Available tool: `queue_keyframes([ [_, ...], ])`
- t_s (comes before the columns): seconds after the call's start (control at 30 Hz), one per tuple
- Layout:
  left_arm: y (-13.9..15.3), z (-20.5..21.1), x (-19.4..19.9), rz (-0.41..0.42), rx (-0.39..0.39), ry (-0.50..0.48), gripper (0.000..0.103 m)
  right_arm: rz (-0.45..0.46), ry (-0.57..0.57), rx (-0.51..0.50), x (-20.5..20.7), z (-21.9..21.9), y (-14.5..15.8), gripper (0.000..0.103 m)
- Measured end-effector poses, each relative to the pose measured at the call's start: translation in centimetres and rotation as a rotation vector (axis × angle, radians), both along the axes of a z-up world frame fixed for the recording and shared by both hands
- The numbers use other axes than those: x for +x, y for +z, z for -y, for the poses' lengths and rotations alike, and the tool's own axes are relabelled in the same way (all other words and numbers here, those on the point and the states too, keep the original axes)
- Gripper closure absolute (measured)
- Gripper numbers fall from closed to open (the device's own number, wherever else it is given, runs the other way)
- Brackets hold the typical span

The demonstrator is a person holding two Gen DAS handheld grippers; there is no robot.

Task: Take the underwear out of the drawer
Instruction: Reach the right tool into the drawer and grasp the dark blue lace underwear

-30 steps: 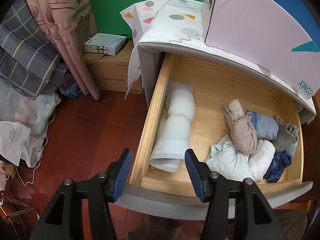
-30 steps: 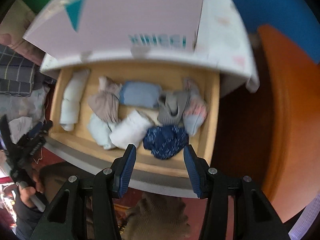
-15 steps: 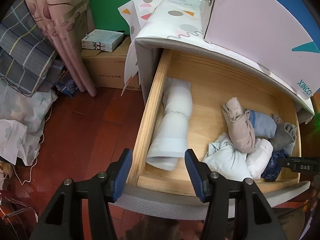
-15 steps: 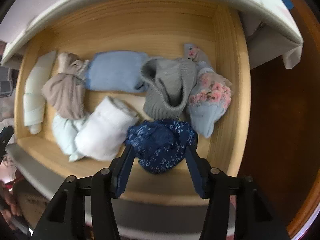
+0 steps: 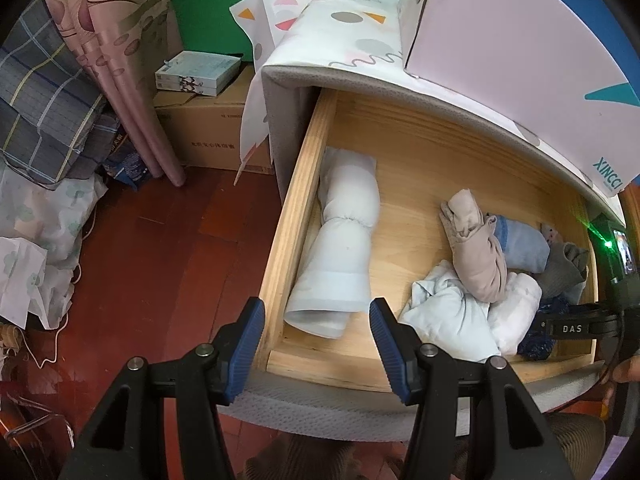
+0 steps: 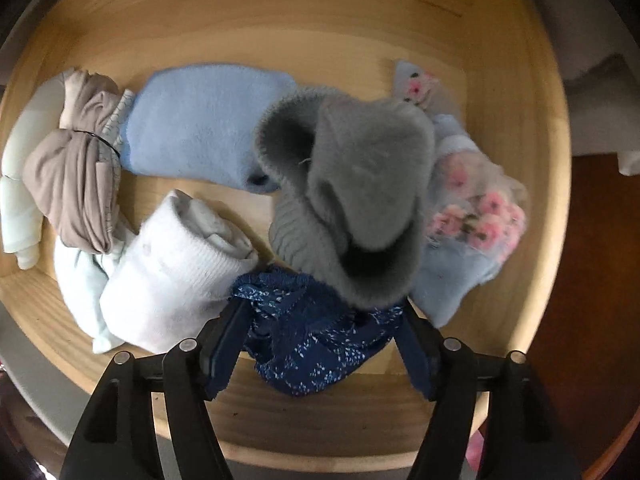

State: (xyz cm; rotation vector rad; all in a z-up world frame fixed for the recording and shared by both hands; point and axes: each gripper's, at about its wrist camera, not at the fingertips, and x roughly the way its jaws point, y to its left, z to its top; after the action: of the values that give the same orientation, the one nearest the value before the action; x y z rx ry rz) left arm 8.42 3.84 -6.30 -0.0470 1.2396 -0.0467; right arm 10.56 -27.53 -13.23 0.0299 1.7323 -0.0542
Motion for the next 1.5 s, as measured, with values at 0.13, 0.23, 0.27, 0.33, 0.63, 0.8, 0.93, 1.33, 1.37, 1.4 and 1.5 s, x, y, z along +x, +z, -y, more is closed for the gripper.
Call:
queue_keyframes([
  [0.13, -0.2, -0.1, 0.1, -0.012, -0.017, 0.008, 0.047, -0.030, 0.030, -0.012, 0.3, -0.5, -0.8, 0.033],
  [0.23, -0.2, -0.2, 0.1, -0.015, -0.019, 0.014, 0.047, -0.037, 0.034, -0.010, 0.5, -0.9, -1.0, 0.035],
  [0.27, -0.2, -0.2, 0.1, -0.014, -0.017, 0.014, 0.047, -0.040, 0.034, -0.009, 1.2, -1.6, -1.4, 0.036],
  [0.33, -0.2, -0.1, 0.0, -0.012, -0.012, 0.014, 0.047, -0.038, 0.029, -0.002, 1.1, -1.6, -1.7, 0.041],
  [0.63, -0.1, -0.1, -0.1, -0.009, -0.007, 0.018, 0.047, -0.028, -0.002, 0.000, -0.8, -1.8, -2.2, 0.069],
  [0.8, -0.2, -0.3, -0.1, -0.013, -0.020, 0.018, 0.047, 0.002, -0.036, -0.019, -1.7, -1.4, -1.9, 0.071],
  [0.93, -0.3, -0.4, 0.0, -0.020, -0.028, 0.019, 0.047, 0.043, -0.095, -0.026, -2.9, -1.1, -1.1, 0.071],
  [1.33, -0.7, -0.2, 1.8, -0.057, -0.028, 0.000, 0.047, 0.125, -0.231, 0.084, -4.9, 1.1, -0.7, 0.071],
  [1.37, -0.7, 0.0, 2.1, -0.060, -0.017, -0.008, 0.047, 0.126, -0.224, 0.079, -4.9, 0.9, -0.8, 0.071],
  [1.4, -0.6, 0.3, 2.5, -0.063, -0.007, -0.020, 0.047, 0.125, -0.207, 0.066, -4.8, 0.5, -0.9, 0.071],
  [1.5, -0.5, 1.2, 3.6, -0.067, 0.003, -0.046, 0.047, 0.122, -0.175, 0.037, -3.9, 0.5, 0.3, 0.071],
])
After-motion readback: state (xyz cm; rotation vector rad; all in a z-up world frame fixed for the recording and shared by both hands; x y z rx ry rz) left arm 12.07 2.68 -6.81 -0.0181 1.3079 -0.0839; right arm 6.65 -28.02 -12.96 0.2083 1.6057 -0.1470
